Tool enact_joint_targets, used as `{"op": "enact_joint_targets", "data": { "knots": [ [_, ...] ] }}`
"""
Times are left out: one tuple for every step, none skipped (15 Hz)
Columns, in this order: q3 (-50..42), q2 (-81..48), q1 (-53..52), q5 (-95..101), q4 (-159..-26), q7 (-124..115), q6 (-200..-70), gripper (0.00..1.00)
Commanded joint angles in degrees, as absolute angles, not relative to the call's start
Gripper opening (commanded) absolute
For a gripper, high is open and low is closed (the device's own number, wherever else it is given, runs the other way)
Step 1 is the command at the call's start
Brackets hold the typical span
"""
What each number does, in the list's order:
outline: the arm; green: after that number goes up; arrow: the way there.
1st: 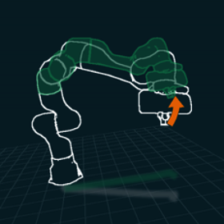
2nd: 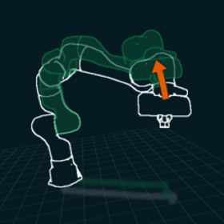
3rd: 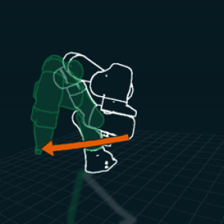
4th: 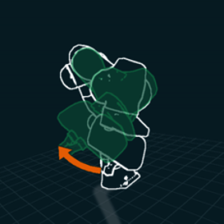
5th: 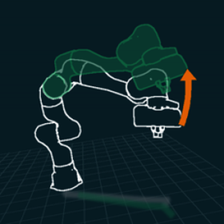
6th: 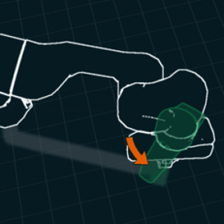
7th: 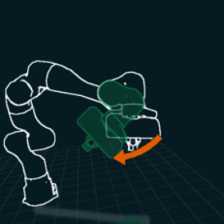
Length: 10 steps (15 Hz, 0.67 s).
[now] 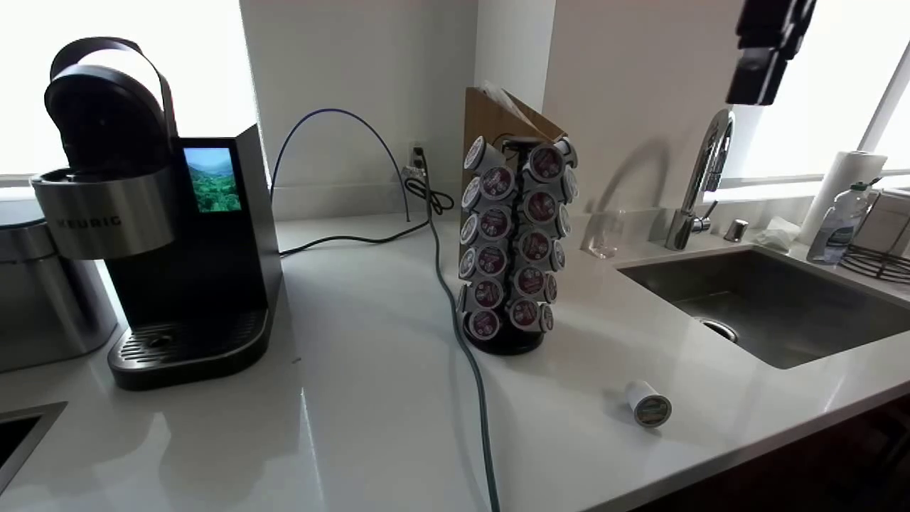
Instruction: Turn the k-cup holder to the right
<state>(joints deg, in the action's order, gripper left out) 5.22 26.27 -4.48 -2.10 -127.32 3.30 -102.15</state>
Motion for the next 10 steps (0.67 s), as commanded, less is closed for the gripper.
{"op": "enact_joint_targets", "data": {
  "knots": [
    [3.9,20.8,-6.3,-3.7,-124.1,8.8,-110.0,1.0],
    [3.5,18.8,-6.5,-3.8,-122.6,10.8,-111.1,0.75],
    [3.3,17.6,-6.6,-4.0,-121.8,12.1,-112.1,0.74],
    [3.1,15.9,-6.5,-3.8,-120.2,13.3,-113.1,0.66],
    [3.1,14.6,-6.4,-3.5,-119.2,14.2,-114.2,0.58],
    [3.1,13.0,-6.1,-2.7,-117.5,14.9,-115.4,0.49],
    [3.0,11.7,-5.9,-2.6,-116.3,15.7,-116.4,0.42],
    [2.8,10.2,-5.8,-2.5,-115.0,16.4,-117.9,0.35],
    [2.6,8.9,-5.7,-3.0,-113.7,17.0,-119.0,0.26],
    [2.5,7.6,-5.6,-3.1,-112.7,17.7,-120.7,0.19]
  ]
}}
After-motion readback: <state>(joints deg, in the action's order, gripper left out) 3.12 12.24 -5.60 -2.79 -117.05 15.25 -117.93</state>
